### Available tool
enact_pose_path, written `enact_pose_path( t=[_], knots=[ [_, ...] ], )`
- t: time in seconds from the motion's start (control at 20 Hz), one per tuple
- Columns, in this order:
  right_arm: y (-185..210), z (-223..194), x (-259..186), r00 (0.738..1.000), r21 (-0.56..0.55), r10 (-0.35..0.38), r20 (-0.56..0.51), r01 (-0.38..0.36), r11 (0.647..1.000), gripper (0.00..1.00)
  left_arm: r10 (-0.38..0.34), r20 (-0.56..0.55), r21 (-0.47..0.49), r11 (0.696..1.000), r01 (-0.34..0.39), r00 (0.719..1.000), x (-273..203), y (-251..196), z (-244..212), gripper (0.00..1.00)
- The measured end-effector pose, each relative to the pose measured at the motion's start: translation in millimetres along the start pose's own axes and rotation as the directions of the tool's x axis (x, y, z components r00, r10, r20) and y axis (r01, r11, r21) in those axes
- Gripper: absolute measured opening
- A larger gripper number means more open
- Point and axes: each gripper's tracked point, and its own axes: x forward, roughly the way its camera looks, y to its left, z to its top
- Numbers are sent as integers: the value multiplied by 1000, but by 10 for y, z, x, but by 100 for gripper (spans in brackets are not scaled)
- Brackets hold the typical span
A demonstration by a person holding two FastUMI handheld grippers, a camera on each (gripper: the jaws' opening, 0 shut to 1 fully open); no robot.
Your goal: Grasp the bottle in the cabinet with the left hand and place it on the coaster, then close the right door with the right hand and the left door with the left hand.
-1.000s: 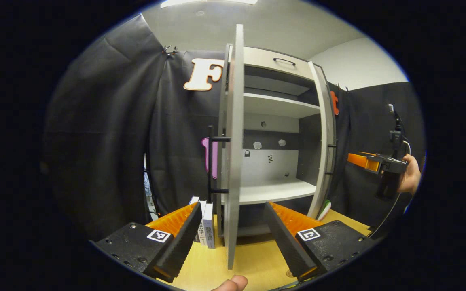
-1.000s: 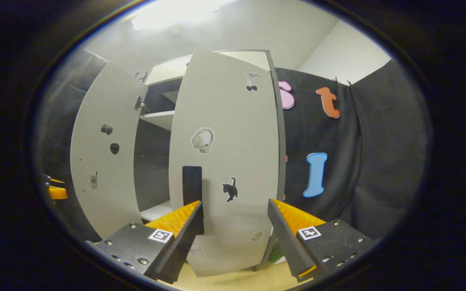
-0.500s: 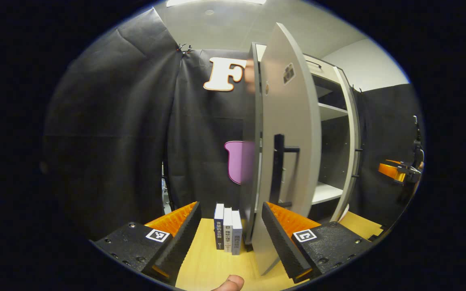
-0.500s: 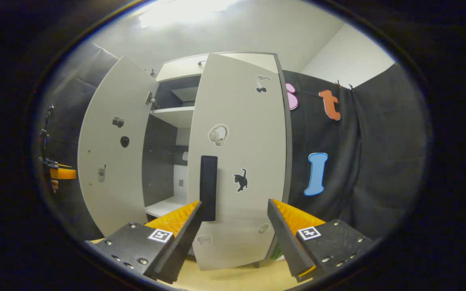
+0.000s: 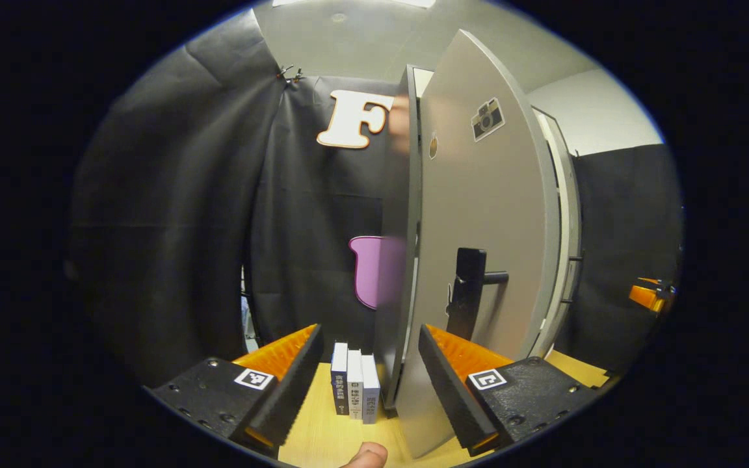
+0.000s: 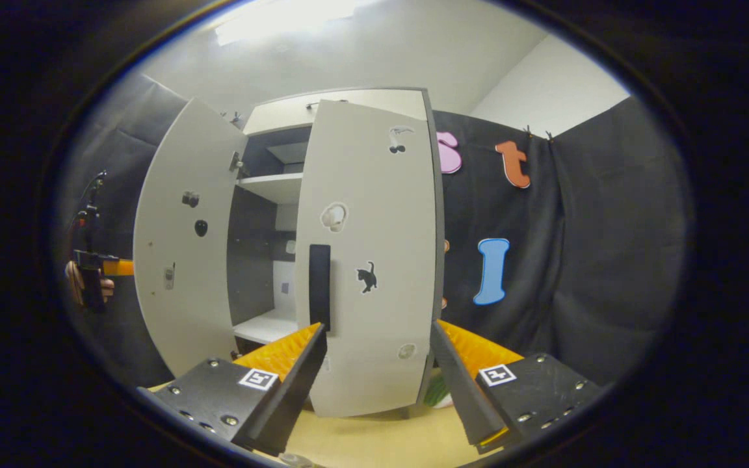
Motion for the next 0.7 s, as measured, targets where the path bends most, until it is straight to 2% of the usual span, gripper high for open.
enact_pose_path(
  t=[0.1,0.15,0.25,0.35,0.4,0.45,0.6,0.7],
  knots=[
    [8,1,25,1000,16,7,-4,-7,1000,93,-18,-7,-20,1000,18,1000,-17,-66,-26,90],
    [19,15,44,1000,23,18,1,-18,1000,96,-23,-21,-50,999,22,1000,-19,-101,-64,91],
    [22,53,82,999,27,37,14,-37,999,97,-28,-35,-90,996,25,999,-11,-166,-68,93],
    [25,37,118,998,20,56,9,-56,998,96,-7,-34,-81,997,4,999,-23,-169,-40,94],
    [-4,31,139,998,15,58,3,-58,998,93,13,-37,-72,997,-16,999,-44,-163,-40,99],
    [-45,19,154,999,14,54,-7,-53,998,93,34,-38,-60,998,-36,999,-53,-159,-40,94],
    [-233,128,217,1000,36,0,-9,1,999,93,68,-30,-17,998,-68,997,-59,-205,-5,94],
    [-270,215,268,1000,65,7,9,-7,998,96,81,-28,-22,996,-82,996,-59,-252,-23,94]
  ],
)
